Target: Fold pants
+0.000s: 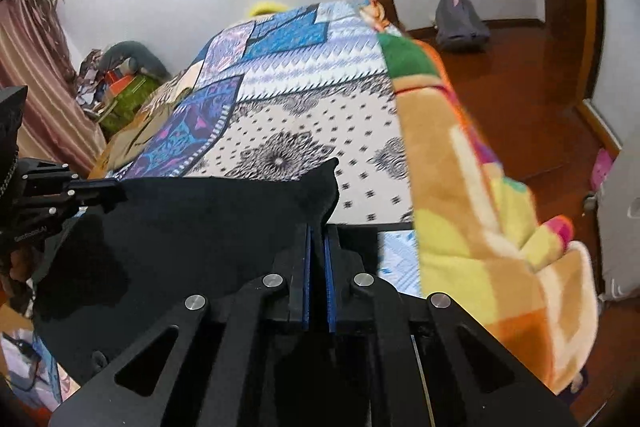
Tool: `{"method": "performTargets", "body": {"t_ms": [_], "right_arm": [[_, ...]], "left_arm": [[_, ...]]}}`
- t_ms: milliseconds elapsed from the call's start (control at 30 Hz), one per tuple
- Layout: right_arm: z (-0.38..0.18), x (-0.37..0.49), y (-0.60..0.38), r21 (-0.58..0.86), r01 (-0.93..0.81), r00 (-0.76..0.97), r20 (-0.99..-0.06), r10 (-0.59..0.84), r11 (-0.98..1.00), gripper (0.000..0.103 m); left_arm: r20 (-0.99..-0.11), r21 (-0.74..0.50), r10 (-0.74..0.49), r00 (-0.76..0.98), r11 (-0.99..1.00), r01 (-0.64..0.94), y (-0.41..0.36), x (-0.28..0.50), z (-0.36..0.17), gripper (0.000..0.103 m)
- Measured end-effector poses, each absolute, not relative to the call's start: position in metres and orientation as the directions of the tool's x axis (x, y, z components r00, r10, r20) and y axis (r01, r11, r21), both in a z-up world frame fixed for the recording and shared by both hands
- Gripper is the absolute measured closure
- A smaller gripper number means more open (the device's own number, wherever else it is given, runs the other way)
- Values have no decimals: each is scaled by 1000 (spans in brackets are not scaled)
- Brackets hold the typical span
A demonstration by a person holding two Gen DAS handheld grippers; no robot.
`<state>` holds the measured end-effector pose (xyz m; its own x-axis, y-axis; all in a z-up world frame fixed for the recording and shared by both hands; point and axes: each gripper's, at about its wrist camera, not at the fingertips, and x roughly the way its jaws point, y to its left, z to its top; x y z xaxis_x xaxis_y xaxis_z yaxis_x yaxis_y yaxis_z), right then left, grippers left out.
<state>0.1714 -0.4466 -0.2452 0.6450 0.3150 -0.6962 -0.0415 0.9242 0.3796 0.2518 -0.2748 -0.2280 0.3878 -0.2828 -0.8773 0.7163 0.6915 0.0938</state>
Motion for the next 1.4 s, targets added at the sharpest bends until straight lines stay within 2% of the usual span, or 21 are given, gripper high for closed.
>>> {"method": "performTargets", "body": {"t_ms": [267, 367, 567, 633, 767, 967, 1100, 1267, 1400], "right_arm": [[-265, 179, -449, 375, 25, 574, -764, 294, 927, 95], [-265, 172, -458, 382, 61, 556, -780, 286, 922, 90], [-240, 143, -466, 378, 54, 568, -773, 283, 924, 88], [-228, 133, -459, 351, 21, 575, -771, 276, 936, 85], [-204, 113, -430, 260, -81, 594, -763, 256, 962, 71], [-185, 93, -385, 229, -219, 608, -728, 316, 948, 63], [-187, 86, -353, 200, -281, 598, -729, 334, 939, 54], [-195, 84, -325, 196, -337, 562, -743, 363, 921, 53], [-203, 85, -308, 184, -376, 525, -765, 373, 908, 53]], "left_arm": [[-907, 58, -255, 335, 713, 699, -283, 270, -253, 101], [-894, 46, -269, 357, 738, 673, -276, 267, -242, 97], [-868, 51, -288, 405, 758, 650, -260, 244, -209, 95], [-861, 54, -292, 417, 763, 644, -254, 231, -201, 95], [-852, 63, -289, 438, 772, 632, -241, 198, -191, 90], [-847, 52, -295, 441, 781, 622, -227, 153, -191, 77], [-853, 21, -300, 428, 799, 601, -219, 133, -199, 75], [-864, -32, -315, 392, 813, 582, -209, 116, -211, 74], [-864, -54, -325, 385, 820, 570, -203, 106, -216, 63]]}}
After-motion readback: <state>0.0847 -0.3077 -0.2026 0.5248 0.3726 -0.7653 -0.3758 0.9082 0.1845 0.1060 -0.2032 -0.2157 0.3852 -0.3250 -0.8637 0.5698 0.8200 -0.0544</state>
